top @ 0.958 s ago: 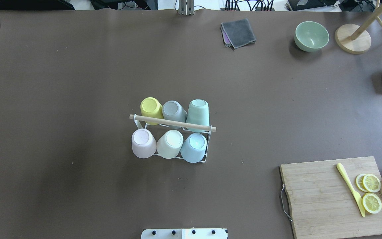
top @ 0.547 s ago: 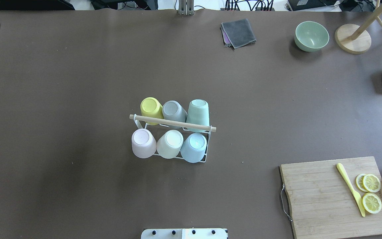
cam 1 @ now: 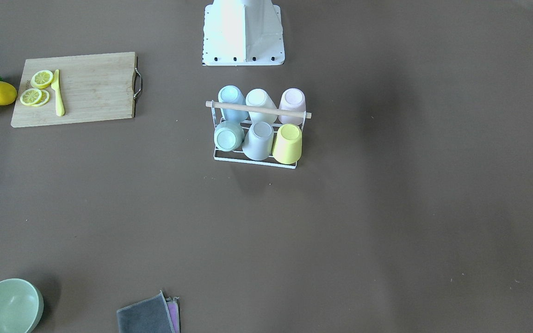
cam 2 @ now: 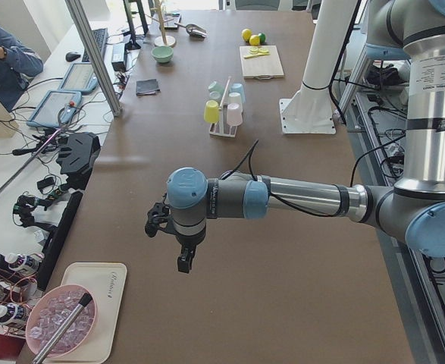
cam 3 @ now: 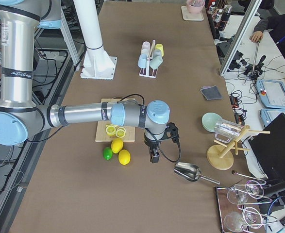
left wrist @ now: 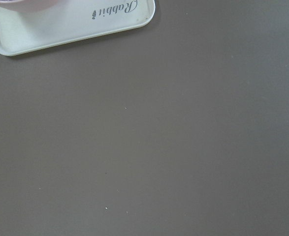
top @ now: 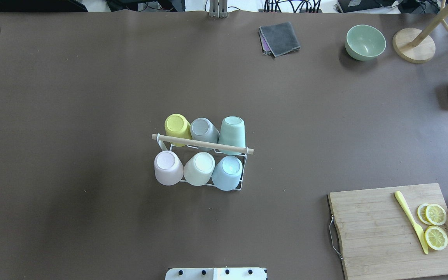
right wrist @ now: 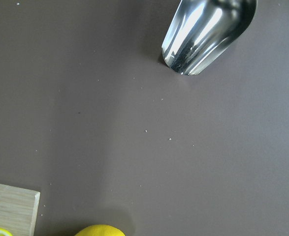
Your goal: Place cup on cup holder
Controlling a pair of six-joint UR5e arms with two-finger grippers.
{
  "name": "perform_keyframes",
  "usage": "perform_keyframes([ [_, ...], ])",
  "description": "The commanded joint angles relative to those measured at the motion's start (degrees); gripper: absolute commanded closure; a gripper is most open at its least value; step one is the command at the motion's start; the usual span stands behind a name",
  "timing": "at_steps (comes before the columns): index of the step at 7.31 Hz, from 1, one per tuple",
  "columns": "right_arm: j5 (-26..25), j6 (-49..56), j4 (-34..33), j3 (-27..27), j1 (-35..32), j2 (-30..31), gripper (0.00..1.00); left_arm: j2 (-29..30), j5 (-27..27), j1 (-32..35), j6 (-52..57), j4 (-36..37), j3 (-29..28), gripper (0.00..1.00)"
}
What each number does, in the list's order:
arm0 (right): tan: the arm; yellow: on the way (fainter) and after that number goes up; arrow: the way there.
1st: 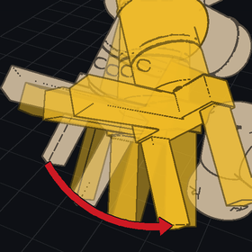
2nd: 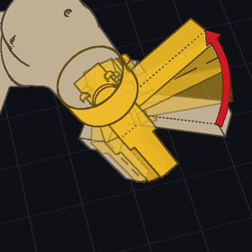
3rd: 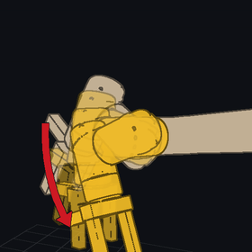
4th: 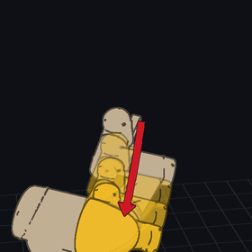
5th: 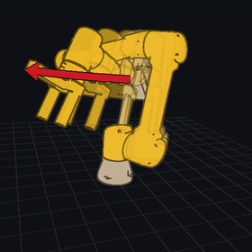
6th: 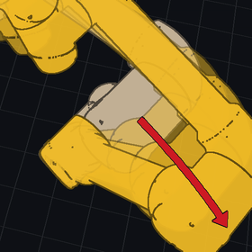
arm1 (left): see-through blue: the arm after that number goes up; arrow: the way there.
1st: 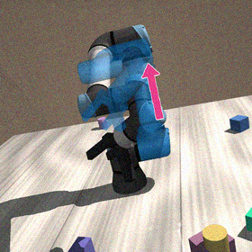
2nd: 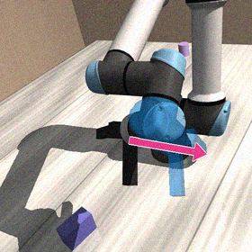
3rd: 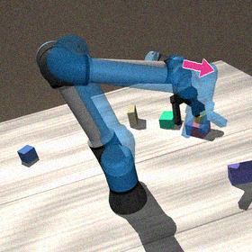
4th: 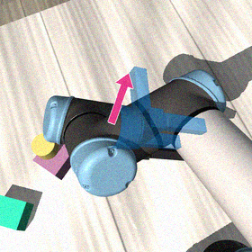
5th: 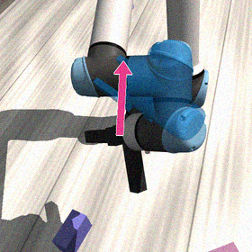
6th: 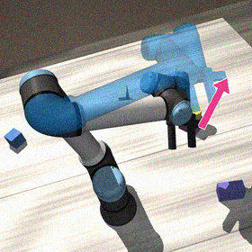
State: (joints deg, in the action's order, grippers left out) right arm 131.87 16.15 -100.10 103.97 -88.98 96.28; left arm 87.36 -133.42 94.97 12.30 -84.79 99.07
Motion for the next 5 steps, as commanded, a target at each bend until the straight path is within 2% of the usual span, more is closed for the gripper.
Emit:
perform_keyframes([
  [1,-0.03,-0.16,-0.01,0.1,0.03,-0.13,0.0,0.0,0.0,0.04,0.0,-0.02,-0.02,0.01],
  [5,0.32,0.37,2.62,-2.72,0.03,0.13,0.0,0.0,0.0,0.04,0.0,-0.02,-0.11,0.01],
])
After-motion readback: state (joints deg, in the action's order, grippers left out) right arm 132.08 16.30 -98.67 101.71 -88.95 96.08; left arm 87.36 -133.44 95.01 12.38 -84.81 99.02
